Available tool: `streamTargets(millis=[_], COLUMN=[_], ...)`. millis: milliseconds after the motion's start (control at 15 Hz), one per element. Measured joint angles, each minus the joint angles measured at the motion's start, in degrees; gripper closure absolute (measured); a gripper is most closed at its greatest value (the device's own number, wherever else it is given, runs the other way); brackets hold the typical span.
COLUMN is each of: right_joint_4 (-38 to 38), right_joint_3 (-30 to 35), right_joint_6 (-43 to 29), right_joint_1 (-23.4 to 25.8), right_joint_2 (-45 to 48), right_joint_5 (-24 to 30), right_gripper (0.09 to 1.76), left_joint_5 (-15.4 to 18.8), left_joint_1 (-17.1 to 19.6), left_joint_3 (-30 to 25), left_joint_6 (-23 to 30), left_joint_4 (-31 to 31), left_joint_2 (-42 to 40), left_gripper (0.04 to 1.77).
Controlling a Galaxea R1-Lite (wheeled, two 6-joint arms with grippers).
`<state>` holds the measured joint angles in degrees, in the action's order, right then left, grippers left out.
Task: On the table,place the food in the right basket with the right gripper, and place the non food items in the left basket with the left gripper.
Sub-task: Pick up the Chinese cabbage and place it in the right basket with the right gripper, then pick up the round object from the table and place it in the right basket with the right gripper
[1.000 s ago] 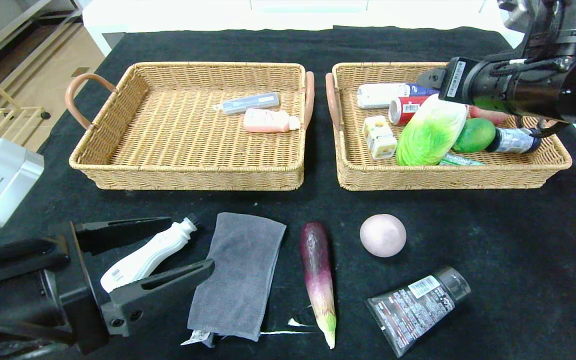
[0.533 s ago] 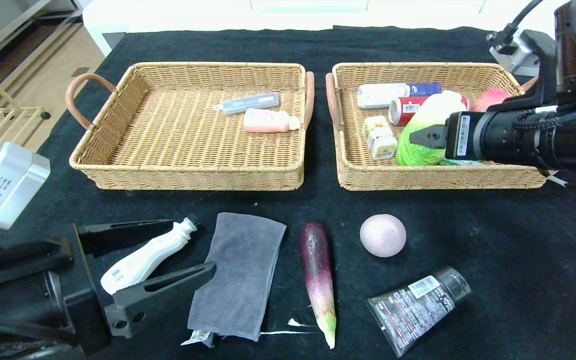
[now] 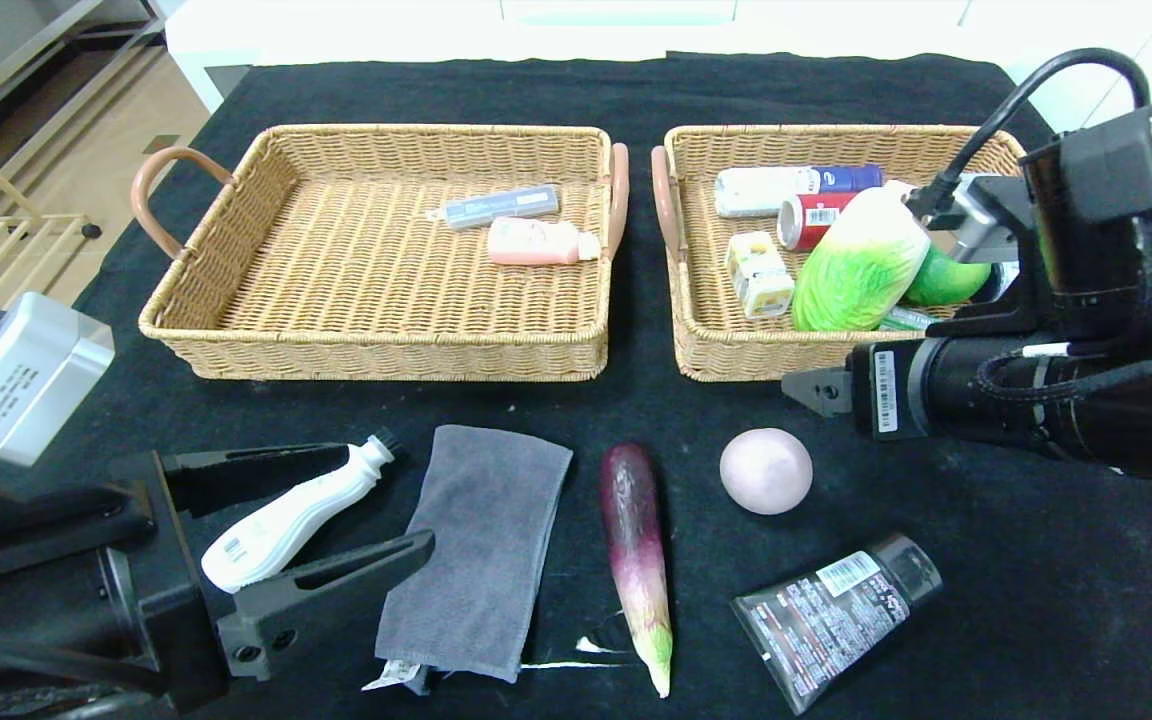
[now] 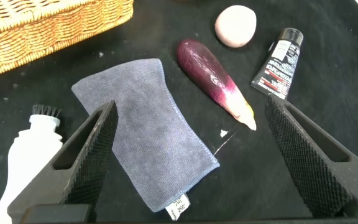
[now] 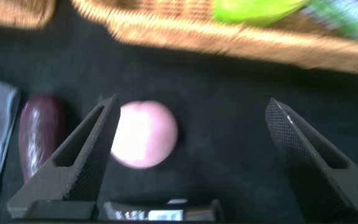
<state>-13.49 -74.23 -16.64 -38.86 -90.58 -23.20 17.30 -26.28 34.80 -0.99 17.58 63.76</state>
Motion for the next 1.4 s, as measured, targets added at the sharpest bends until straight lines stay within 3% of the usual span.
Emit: streamTargets(millis=[1133, 1400], right_joint_4=[4.11, 4.1], right_joint_3=[1.02, 1.19], right_joint_6=[-2.34, -2.49], right_joint_1=[-4.83, -4.94], right_joint_2=[-11.04, -11.7], right_joint_5=[-1.68, -1.79], right_gripper=[0.15, 0.77], left_joint_5=[0.01, 0.01], left_joint_1=[0.0, 0.02], left_joint_3=[0.28, 0.28], left_joint_6=[-0.06, -0.06], left_joint_4=[0.39, 0.33], left_joint_2=[-0.45, -0.52], left_gripper=[0.09, 0.09])
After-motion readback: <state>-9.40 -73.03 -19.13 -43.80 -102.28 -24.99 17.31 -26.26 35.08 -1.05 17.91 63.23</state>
